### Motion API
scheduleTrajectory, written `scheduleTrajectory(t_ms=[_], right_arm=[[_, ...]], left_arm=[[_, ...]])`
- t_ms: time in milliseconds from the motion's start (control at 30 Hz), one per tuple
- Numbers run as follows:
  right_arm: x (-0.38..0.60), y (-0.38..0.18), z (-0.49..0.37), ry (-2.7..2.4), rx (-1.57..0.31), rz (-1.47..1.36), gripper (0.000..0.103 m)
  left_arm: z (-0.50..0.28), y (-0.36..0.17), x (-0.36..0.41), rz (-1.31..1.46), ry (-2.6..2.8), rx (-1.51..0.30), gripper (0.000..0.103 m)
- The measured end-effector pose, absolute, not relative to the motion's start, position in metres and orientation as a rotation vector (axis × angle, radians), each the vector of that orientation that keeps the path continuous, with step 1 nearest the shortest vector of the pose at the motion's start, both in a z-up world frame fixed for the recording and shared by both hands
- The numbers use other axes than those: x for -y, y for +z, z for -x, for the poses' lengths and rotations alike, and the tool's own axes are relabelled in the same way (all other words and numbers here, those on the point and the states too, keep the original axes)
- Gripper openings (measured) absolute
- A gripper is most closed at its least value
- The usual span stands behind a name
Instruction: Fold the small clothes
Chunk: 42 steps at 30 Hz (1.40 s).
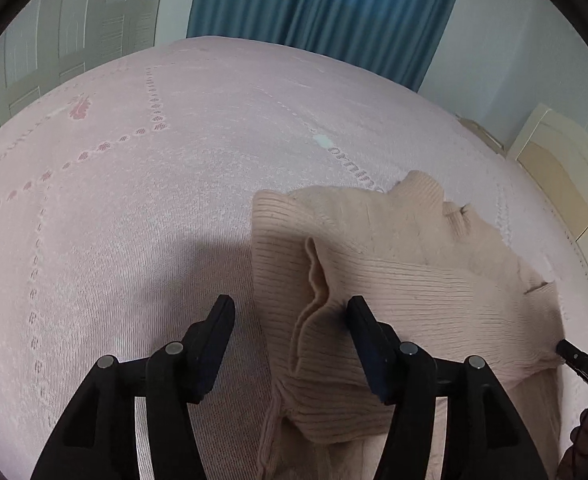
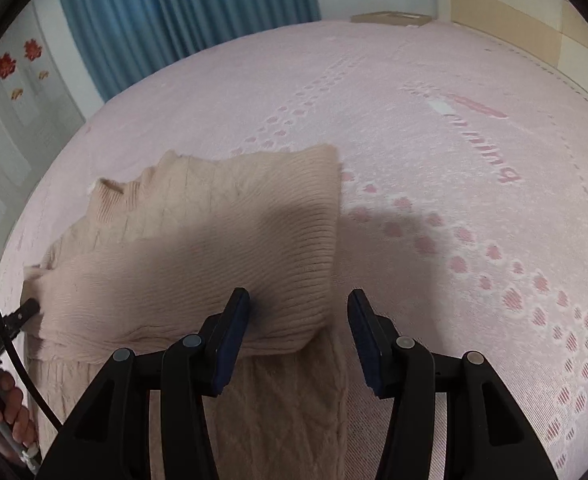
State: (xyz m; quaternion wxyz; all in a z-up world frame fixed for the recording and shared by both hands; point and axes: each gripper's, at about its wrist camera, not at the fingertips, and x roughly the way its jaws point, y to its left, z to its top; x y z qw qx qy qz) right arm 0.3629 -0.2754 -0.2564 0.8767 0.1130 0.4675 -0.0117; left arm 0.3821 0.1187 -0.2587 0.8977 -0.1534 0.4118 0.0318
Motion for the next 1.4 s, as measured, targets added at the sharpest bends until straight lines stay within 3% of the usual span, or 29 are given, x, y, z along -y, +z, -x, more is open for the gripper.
scheduleTrajectory(t_ms=[300, 333, 400, 433, 467, 633, 800, 1000, 1133, 1400], right_arm=[[0.288, -0.228, -0.325, 0.022, -0.873, -0.401, 0.047], [0.288, -0.227, -0.322, 0.045, -0.891, -0.423, 0.045], [0.285, -0.229, -0.313, 0.085, -0.932, -0.395, 0.038], [0.282, -0.229, -0.307, 0.081, -0.938, -0.36, 0.029], [0.278, -0.23, -0.296, 0.074, -0.942, -0.303, 0.027], [0.276, -0.232, -0.258, 0.088, -0.955, -0.214, 0.027], [0.278, -0.224, -0.217, 0.09, -0.955, -0.224, 0.027], [0.276, -0.218, -0.154, 0.167, -0.952, -0.211, 0.032], [0.271, -0.217, -0.115, 0.247, -0.947, -0.203, 0.042], [0.267, -0.222, -0.075, 0.223, -0.933, -0.225, 0.042]], left_arm=[[-0.362, -0.241, -0.098, 0.251, 0.068, -0.816, 0.054], [-0.357, -0.238, -0.096, 0.26, 0.071, -0.812, 0.053], [-0.347, -0.232, -0.091, 0.285, 0.038, -0.811, 0.043], [-0.343, -0.229, -0.089, 0.287, 0.013, -0.812, 0.043], [-0.336, -0.225, -0.084, 0.268, -0.007, -0.812, 0.043], [-0.293, -0.214, -0.07, 0.136, -0.002, -0.779, 0.043], [-0.251, -0.208, -0.08, 0.204, -0.047, -0.81, 0.043], [-0.192, -0.204, -0.095, 0.285, -0.077, -0.806, 0.045], [-0.155, -0.21, -0.091, 0.291, -0.087, -0.819, 0.049], [-0.092, -0.22, -0.073, 0.241, -0.102, -0.796, 0.05]])
